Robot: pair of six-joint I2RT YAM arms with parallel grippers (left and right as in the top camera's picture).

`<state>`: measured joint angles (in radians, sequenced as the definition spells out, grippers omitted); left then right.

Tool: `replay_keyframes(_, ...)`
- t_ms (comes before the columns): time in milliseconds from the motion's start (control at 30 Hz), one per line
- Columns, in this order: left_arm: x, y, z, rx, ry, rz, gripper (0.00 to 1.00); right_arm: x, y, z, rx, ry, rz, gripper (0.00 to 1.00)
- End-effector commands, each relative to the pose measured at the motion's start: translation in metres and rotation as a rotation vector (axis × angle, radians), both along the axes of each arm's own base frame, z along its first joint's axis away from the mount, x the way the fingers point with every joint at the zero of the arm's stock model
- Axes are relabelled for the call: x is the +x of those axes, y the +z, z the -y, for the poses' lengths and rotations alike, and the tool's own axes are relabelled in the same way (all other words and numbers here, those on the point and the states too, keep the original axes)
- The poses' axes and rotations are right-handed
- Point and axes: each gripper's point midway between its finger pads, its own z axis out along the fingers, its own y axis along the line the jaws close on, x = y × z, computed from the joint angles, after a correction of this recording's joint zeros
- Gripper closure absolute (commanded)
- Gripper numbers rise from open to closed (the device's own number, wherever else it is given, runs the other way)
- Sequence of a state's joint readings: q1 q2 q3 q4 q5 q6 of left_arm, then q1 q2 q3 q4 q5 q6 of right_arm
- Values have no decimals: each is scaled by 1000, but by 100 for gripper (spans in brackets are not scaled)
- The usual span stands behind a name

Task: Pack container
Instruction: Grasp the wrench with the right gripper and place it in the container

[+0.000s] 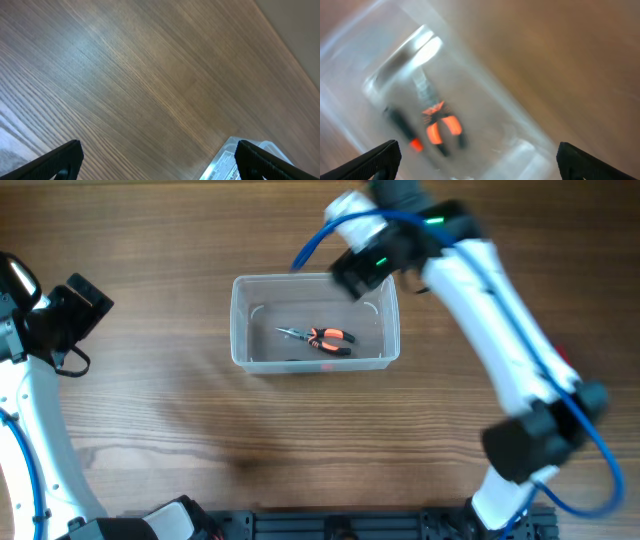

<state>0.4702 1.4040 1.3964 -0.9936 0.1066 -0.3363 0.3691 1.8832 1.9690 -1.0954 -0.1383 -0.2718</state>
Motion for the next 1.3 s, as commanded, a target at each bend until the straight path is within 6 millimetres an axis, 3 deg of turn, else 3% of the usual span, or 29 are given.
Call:
replay_keyframes(0, 0, 2, 5, -21, -3, 4, 0, 17, 38, 123, 130, -566, -6, 0)
replay_keyframes(167, -1, 2, 7, -22, -7, 1, 0, 14, 4, 245, 99, -826, -112, 0)
replay_keyframes(300, 0, 2, 7, -22, -7, 1, 0, 15, -49, 289, -11, -860, -224, 0)
replay_keyframes(467, -1, 2, 7, -22, -7, 1, 0, 22, -125, 294, -78, -791, -386, 0)
replay_keyframes(700, 0, 2, 7, -22, -7, 1, 0, 19, -200, 293, -129, -705, -534, 0)
replay_keyframes(967, 1, 2, 10, -36, -16, 8, 0, 16, -249, 302, -208, -662, -590, 0)
replay_keyframes(1133, 1, 2, 11, -42, -21, 10, 0, 13, -264, 299, -195, -652, -623, 1)
replay_keyframes(1267, 1, 2, 11, -42, -21, 10, 0, 14, -265, 295, -176, -651, -626, 17)
